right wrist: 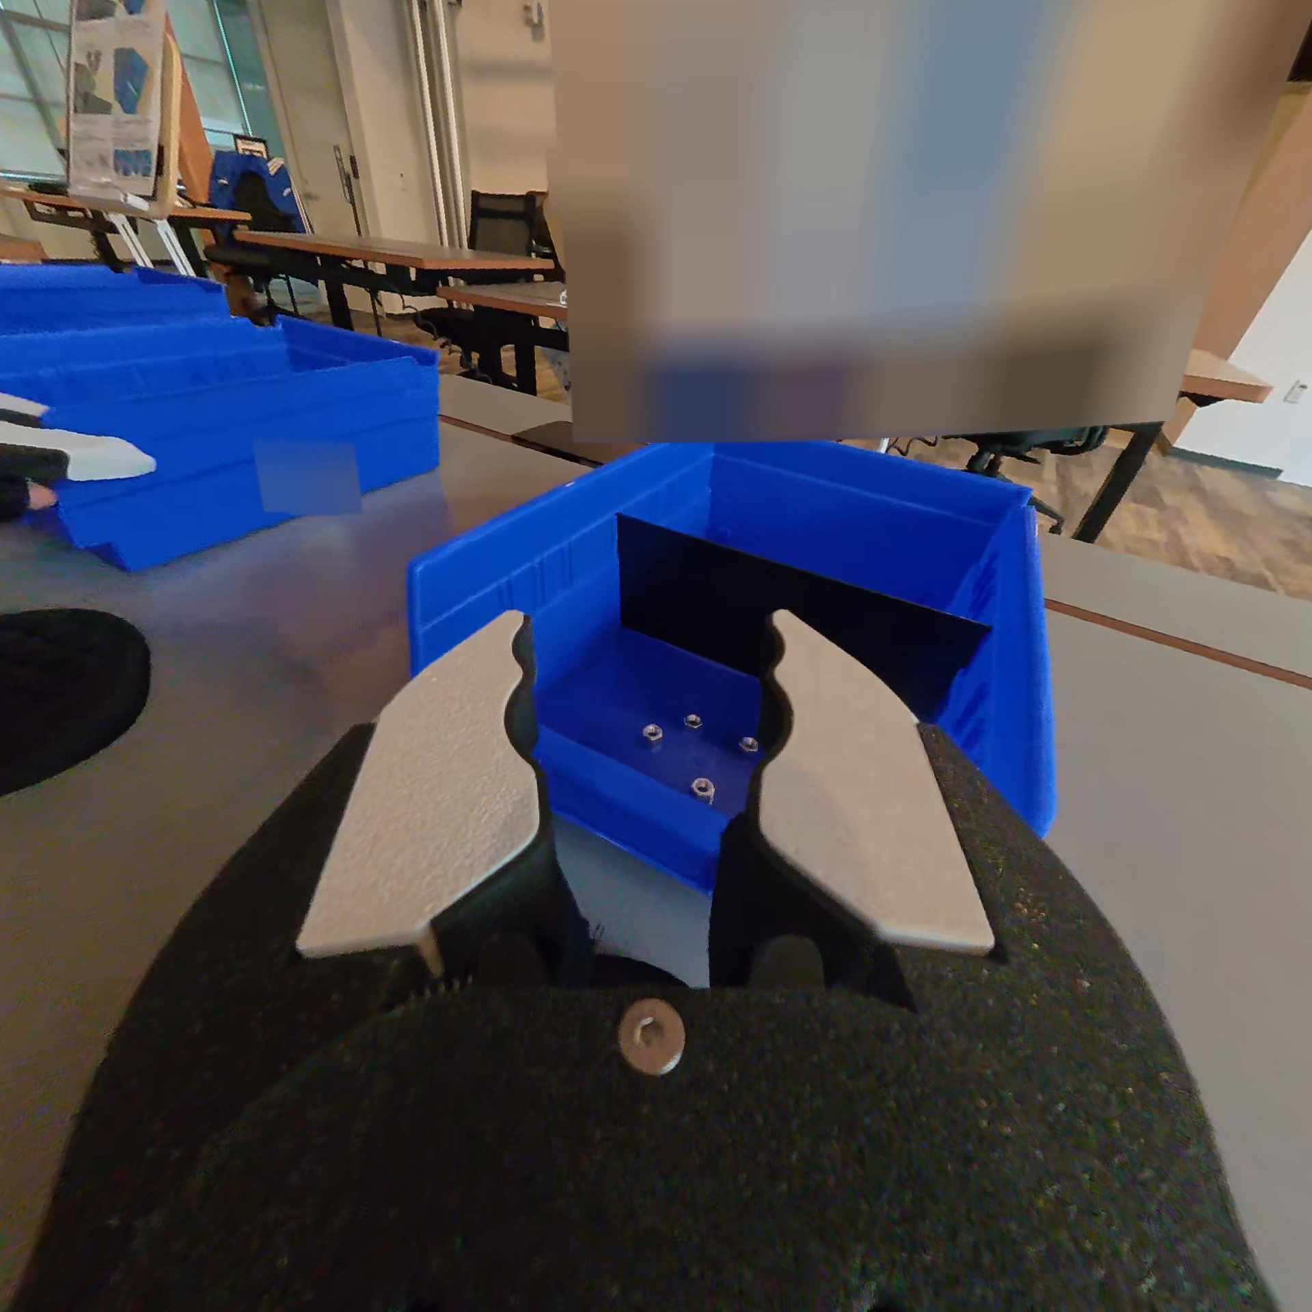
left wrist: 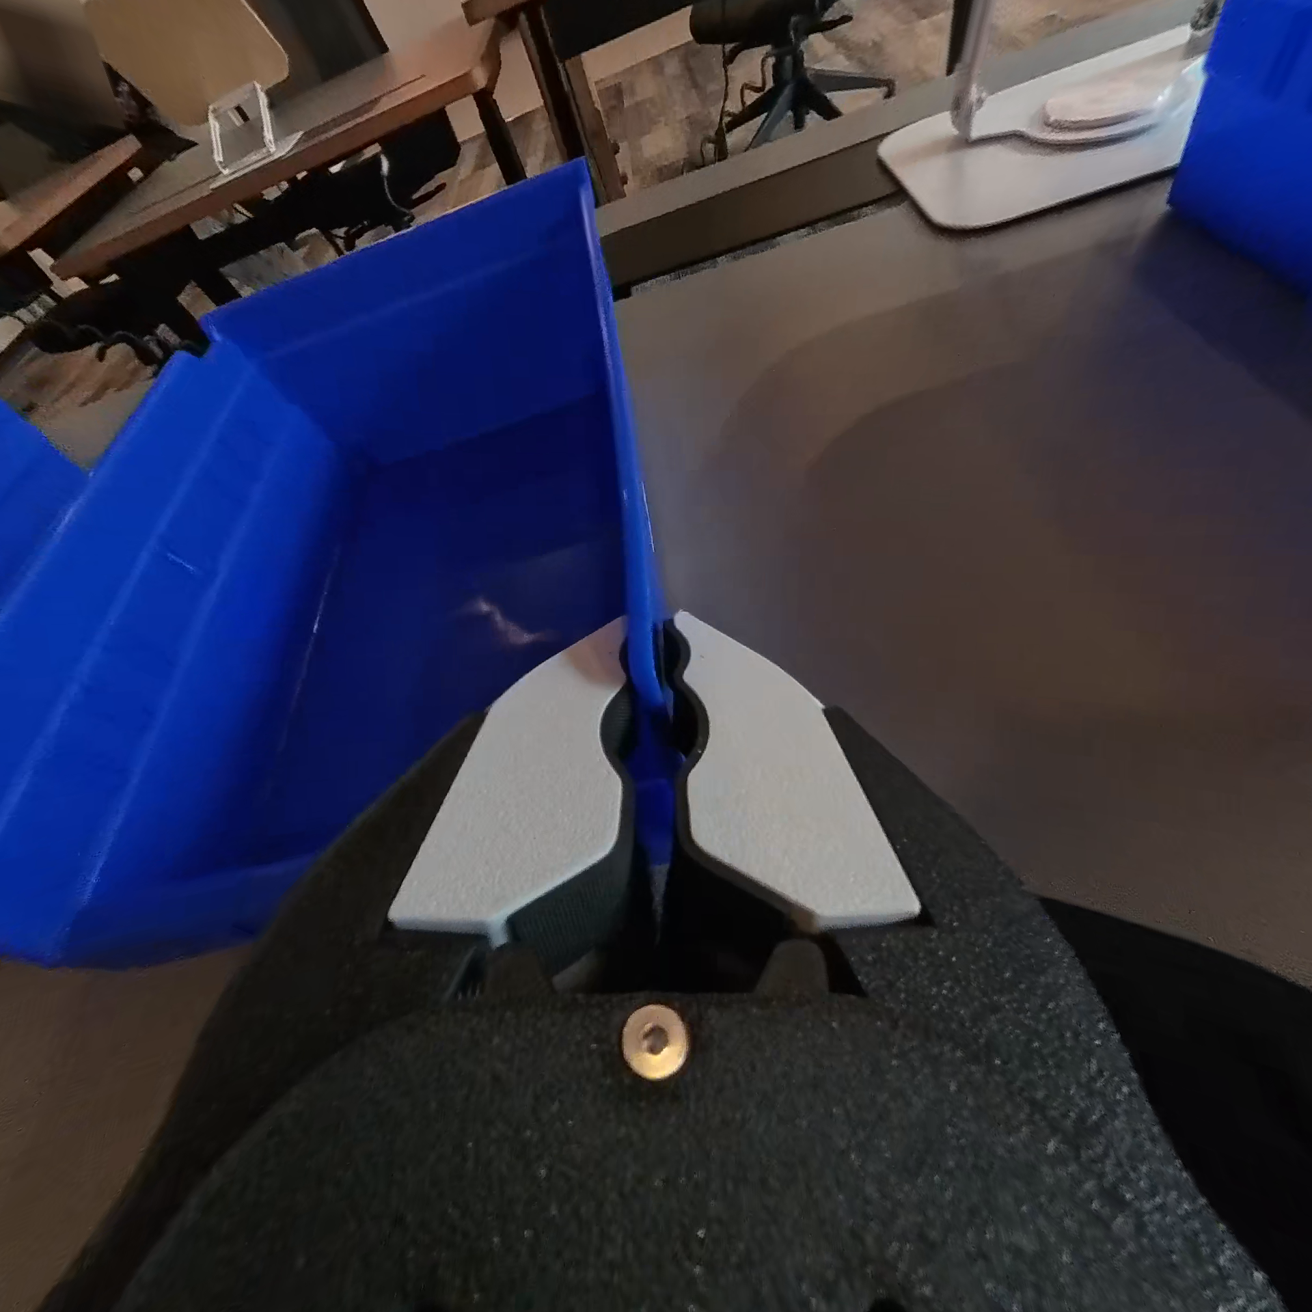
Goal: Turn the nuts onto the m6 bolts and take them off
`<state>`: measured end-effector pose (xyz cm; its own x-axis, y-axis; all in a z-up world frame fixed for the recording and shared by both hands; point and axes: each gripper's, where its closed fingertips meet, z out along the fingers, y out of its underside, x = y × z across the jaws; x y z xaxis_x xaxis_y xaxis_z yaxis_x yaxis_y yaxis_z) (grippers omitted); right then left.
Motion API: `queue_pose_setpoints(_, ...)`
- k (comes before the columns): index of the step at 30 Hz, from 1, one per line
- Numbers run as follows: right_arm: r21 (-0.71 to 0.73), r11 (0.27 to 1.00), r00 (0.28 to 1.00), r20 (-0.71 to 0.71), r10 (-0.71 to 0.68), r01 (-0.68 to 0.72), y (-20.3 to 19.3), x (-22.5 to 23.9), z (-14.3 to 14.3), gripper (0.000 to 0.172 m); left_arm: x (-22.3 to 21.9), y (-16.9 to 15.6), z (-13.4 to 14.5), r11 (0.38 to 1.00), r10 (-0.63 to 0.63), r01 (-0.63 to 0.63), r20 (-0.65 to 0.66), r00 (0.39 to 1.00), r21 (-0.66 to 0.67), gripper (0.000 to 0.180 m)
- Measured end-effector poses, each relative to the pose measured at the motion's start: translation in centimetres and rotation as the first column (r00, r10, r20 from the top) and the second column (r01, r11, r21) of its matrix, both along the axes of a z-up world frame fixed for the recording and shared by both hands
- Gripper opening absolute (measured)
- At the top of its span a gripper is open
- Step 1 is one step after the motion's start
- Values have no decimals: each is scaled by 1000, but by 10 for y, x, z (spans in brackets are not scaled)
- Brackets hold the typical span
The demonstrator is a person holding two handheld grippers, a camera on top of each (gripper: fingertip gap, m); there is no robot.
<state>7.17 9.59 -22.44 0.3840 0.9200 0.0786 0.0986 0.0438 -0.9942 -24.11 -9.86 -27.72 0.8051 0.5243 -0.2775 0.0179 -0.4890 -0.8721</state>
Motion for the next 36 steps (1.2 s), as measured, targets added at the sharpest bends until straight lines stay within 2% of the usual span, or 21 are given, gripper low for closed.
queue_pose_setpoints(19, 9, 997, 997, -17, 76, -76, -16, -5, 2, 55, 108, 96, 0, 997, -74, 73, -23, 997, -29, 8)
queue_pose_setpoints(34, 30, 998, 999, -7, 53, -53, -16, -4, 1, 54, 159, 129, -2, 980, -196, 196, -5, 981, -20, 13)
queue_pose_setpoints(36, 31, 998, 999, -3, 49, -49, -15, -4, 1, 54, 165, 127, 8, 976, -214, 214, -4, 977, 42, 28)
